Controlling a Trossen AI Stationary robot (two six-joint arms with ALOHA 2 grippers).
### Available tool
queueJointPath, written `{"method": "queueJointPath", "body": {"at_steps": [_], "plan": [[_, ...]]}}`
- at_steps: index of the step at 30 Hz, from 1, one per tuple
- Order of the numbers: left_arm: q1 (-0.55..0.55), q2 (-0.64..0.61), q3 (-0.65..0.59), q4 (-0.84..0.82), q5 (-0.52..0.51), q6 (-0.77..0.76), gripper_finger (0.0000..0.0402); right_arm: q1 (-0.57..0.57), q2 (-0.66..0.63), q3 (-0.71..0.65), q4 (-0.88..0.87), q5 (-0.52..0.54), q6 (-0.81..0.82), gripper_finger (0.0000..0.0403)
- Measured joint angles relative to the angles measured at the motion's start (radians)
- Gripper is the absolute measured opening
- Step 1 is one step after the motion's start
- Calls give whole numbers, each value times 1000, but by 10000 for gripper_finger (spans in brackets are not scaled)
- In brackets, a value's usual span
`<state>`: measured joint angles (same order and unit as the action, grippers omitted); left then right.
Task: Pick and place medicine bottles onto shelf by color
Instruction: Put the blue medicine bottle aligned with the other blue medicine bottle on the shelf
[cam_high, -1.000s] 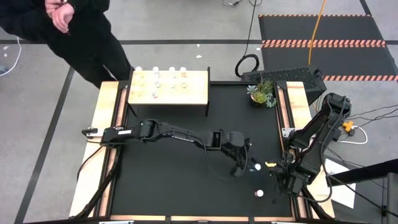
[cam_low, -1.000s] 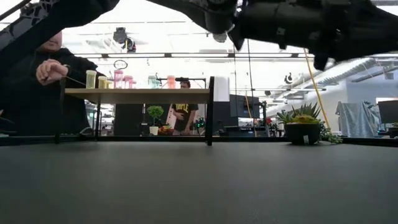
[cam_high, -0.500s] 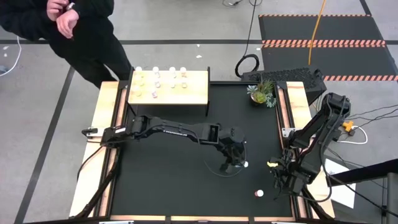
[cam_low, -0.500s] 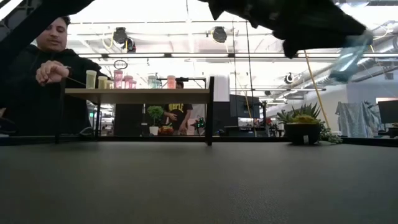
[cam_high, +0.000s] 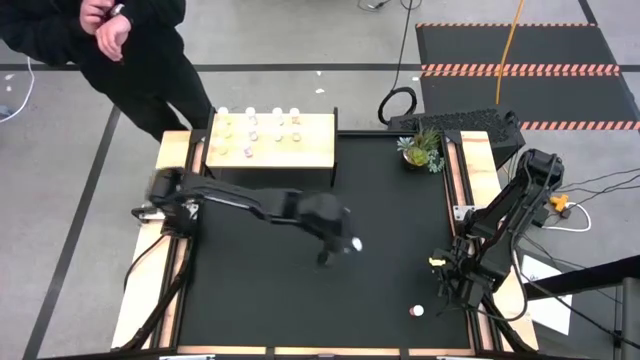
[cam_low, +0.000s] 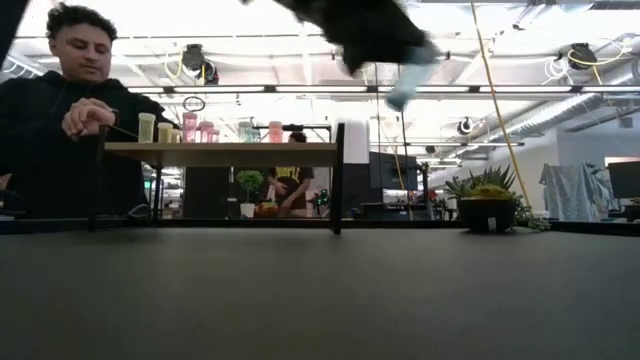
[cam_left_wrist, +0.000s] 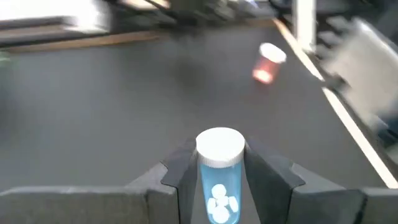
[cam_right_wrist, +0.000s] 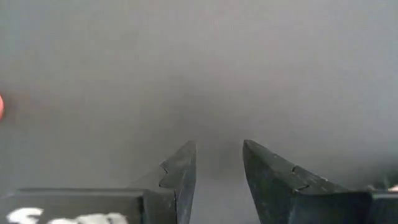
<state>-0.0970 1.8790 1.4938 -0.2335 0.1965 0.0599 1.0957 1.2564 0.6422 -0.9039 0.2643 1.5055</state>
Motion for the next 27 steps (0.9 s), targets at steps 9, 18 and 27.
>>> {"method": "queueJointPath", "body": {"at_steps": [9,18,27], "plan": [[-2,-505,-478,171,-531,-212,124,-87,-31,-7,28,133,-89,125],[67,-742,-627,163,-1013,-252,124,-392,-203,-8,40,235,-281,125],[287,-739,-697,177,-1016,-276,124,-644,-383,-7,61,261,-499,125]]}}
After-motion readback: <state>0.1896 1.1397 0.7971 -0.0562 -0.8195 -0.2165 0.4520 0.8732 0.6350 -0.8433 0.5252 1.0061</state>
